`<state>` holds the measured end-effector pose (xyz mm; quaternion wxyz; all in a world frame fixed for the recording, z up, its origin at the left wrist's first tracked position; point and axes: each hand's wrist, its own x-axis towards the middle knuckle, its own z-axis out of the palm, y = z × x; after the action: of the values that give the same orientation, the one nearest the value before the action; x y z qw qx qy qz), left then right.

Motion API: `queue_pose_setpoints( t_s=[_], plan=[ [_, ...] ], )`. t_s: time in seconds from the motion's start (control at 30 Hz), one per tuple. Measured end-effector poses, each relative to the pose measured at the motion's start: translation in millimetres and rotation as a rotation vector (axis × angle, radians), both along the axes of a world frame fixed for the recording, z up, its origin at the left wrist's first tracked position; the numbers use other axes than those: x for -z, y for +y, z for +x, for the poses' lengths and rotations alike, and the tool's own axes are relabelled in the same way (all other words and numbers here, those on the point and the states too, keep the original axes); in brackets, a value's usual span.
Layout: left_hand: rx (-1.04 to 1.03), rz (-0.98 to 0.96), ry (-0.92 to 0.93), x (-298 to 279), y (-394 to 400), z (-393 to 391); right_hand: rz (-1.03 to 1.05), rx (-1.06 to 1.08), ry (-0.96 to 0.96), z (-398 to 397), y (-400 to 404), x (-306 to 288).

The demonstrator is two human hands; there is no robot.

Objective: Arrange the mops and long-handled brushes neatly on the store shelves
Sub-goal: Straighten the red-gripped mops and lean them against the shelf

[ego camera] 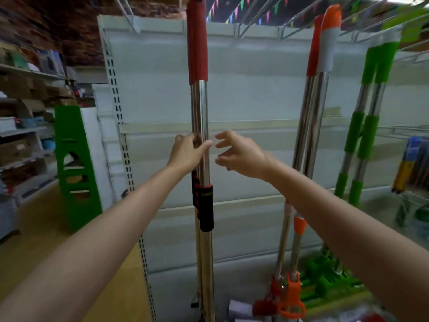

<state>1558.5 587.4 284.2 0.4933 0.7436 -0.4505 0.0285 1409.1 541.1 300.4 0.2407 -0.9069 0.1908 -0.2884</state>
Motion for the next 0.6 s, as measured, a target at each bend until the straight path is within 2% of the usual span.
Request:
queue_pose_setpoints(
  t_s=[0.17, 0.23, 0.3, 0.4, 0.47, 0.53, 0.6],
  plan=[
    [0.003, 0.057, -0.108, 10, 2, -2, 0.030, 0.033, -0.072, -25, 5, 3],
    [0.028, 0.030, -0.094, 10, 6, -10, 0.019, 0.061, -0.096, -36, 9, -3],
    [0.036, -0.072, -0.099, 12, 12, -20, 0.033, 0.098, -0.111, -46, 15, -6],
    [0.093, -0.316, -0.264, 17, 21, -42, 0.028, 0.182, -0.137, -62, 25, -2],
    [0.271, -0.356, -0.307, 19, 23, -63, 0.018, 0.249, -0.149, -76, 29, 5],
    [0.545, -0.315, -0.224, 19, 17, -95, 0.012, 0.319, -0.176, -98, 31, 12],
    [0.721, -0.280, -0.098, 21, 14, -119, -0.001, 0.362, -0.184, -113, 31, 19]
  ],
)
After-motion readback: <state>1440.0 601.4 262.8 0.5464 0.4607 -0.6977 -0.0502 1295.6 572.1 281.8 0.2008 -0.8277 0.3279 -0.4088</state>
